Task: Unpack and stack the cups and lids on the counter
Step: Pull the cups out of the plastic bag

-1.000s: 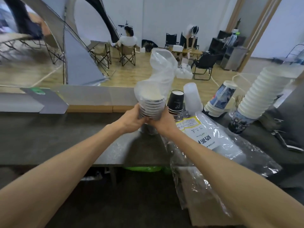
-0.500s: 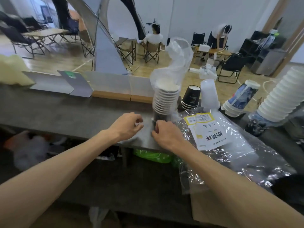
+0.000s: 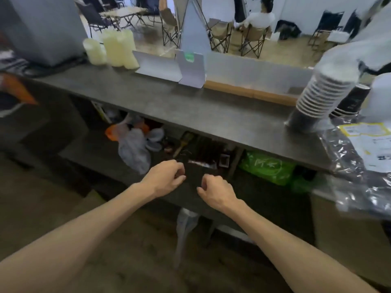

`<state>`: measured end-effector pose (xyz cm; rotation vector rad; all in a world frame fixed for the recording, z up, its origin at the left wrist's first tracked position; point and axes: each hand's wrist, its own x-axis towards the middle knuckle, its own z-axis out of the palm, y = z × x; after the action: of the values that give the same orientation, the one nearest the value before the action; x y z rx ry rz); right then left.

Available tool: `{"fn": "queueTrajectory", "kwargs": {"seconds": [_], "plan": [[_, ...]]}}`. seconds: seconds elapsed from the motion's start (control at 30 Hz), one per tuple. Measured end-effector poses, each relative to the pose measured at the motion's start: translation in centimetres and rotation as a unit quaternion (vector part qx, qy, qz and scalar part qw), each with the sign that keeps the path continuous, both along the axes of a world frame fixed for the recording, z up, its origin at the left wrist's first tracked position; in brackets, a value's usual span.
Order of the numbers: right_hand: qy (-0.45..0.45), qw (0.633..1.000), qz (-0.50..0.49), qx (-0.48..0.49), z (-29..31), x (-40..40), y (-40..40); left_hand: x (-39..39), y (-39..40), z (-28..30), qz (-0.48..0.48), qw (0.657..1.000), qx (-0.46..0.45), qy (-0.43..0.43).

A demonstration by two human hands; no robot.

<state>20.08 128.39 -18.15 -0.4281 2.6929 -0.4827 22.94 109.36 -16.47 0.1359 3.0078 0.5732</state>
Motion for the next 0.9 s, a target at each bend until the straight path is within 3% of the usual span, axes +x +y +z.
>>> {"fn": "queueTrajectory", "kwargs": {"seconds": [0.17, 0.4, 0.67, 0.9], "plan": [[-0.129, 0.990, -0.047, -0.006, -9.0, 6.1, -6.4, 4.9, -6.0, -8.3, -0.002, 0.994, 0.027, -0.106], [-0.206, 0.969, -0.133, 0.017, -20.9, 11.1, -8.9, 8.8, -7.4, -21.2, 0.019, 0.979, 0.040, -0.198], [-0.222, 0.955, -0.197, 0.024, -28.6, 8.9, -6.6, 8.0, -6.0, -31.1, 0.070, 0.963, 0.084, -0.247], [-0.215, 0.966, -0.131, 0.057, -39.1, 2.3, -7.6, 4.1, -3.7, -42.1, 0.120, 0.948, 0.108, -0.274]]}}
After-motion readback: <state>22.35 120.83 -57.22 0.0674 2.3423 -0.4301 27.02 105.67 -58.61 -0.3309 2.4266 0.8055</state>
